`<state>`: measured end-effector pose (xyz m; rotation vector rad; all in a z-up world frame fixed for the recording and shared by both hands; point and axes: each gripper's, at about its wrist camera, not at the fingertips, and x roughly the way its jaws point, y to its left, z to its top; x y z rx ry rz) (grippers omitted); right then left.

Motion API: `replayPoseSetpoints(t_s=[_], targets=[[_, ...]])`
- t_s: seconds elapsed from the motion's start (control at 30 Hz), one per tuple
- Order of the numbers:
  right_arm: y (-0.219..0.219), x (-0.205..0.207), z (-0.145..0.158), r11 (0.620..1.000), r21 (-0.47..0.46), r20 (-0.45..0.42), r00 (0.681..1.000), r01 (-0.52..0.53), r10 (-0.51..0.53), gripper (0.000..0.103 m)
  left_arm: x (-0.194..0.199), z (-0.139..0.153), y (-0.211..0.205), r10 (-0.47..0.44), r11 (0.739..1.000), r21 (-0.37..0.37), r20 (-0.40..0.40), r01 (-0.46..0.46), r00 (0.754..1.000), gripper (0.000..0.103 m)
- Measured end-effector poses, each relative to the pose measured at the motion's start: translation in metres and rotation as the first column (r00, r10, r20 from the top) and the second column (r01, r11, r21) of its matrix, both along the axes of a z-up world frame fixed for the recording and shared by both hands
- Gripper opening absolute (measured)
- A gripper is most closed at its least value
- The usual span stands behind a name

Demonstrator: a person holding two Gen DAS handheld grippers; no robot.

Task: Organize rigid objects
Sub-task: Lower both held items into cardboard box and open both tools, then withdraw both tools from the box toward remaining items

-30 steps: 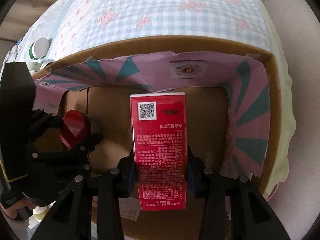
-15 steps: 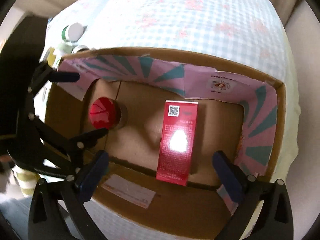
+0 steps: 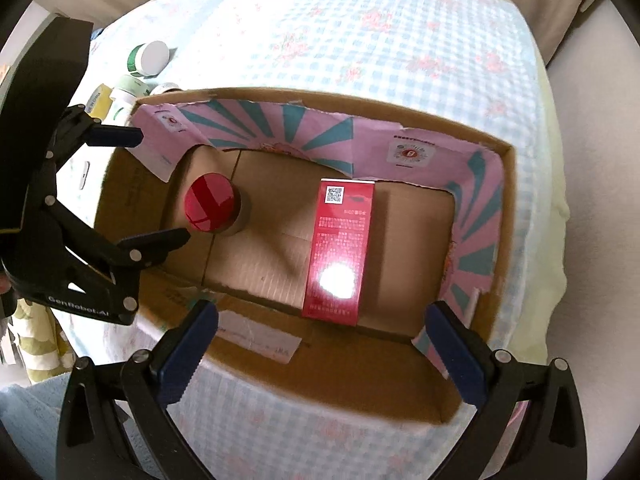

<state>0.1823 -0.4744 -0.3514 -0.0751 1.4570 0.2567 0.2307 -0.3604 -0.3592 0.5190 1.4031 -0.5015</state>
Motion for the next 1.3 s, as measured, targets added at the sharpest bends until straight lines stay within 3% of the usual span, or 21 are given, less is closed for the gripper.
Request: replayPoseSetpoints(t_s=[0.23,0.53,0.77,0.97,1.17,1.3], targets=[[0.014,-0.02,0.053,0.999,-0.038,0.038,0.998,-0.039,0.04,0.103,-0.01,0.066,0.015,0.027,0.998,-0.06,0.049,-0.024,0.998,0.103],[0.046,-0.035,0.135,0.989,-0.119,0.102,0.99,-0.086,0.099,0.103,-0.039,0.155,0.11,0.193,0.975,-0.141,0.145,-0.173,0.97,0.103],[0.102,-0.036,0.181,0.995,-0.049,0.242,0.965,-0.09,0.099,0.103,-0.06,0.175,0.204,0.361,0.93,-0.155,0.226,-0.333,0.905,0.103],[0.178,-0.028,0.213,0.986,-0.074,0.346,0.923,-0.149,0.166,0.103,-0.076,0.188,0.29,0.517,0.853,-0.224,0.249,-0.471,0.819,0.103],[0.245,0.003,0.205,0.983,0.016,0.346,0.923,-0.182,0.165,0.103,-0.083,0.182,0.361,0.618,0.786,-0.217,0.269,-0.579,0.739,0.103],[0.284,0.034,0.179,0.982,0.101,0.281,0.951,-0.162,0.128,0.103,-0.08,0.161,0.398,0.657,0.754,-0.21,0.234,-0.623,0.717,0.103]])
